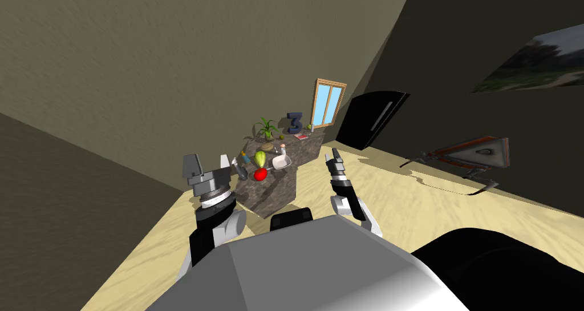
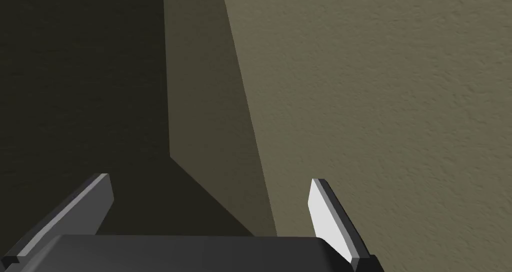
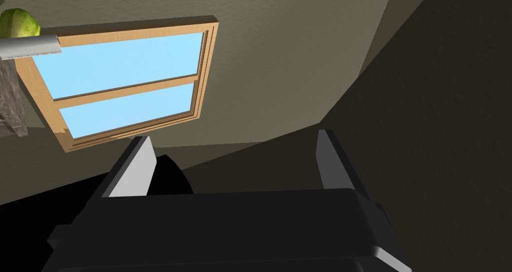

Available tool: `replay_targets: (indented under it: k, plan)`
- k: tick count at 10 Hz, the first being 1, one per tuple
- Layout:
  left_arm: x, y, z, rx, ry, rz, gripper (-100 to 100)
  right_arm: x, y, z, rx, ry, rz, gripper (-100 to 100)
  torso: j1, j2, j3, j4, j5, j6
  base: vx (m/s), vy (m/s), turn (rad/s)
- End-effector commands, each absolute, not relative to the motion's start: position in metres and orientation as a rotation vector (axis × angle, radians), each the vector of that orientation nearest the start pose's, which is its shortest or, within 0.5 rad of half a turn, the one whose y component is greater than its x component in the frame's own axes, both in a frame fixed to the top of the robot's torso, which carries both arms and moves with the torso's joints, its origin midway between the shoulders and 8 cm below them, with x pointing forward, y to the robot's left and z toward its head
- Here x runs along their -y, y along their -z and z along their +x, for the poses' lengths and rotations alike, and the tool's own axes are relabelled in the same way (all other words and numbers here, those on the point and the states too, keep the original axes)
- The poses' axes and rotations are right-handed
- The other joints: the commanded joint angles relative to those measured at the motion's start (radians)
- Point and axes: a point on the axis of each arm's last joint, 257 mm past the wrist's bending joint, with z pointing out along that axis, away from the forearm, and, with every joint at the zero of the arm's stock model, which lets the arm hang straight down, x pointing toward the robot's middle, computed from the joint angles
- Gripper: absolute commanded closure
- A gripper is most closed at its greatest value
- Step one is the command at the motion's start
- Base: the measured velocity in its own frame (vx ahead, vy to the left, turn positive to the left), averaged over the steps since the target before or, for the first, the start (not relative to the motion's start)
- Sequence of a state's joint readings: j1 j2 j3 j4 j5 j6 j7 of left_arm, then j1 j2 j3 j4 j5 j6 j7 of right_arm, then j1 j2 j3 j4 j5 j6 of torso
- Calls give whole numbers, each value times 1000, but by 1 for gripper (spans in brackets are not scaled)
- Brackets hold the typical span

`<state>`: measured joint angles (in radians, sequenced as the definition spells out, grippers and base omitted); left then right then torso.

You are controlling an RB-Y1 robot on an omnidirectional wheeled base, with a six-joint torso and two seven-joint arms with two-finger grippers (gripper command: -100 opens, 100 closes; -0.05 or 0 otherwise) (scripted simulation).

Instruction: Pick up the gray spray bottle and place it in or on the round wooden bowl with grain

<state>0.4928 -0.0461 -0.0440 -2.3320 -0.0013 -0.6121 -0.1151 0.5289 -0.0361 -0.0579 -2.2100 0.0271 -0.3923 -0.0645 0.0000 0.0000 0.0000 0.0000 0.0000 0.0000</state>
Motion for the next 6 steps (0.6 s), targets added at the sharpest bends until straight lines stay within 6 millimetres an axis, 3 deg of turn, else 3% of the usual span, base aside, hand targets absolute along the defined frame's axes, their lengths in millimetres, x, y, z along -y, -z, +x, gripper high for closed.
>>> replay_targets:
  k: [1,6]
  plan:
    - [-261,-63,316,-530,1257,-501,-100,307,38,365,-767,-1220,804,0,0,0,0,0,0,0,-3,-3,-27]
    - [-252,-27,331,-746,1174,-442,-100,307,38,365,-767,-1220,804,0,0,1,1,0,0,0,-12,-3,-42]
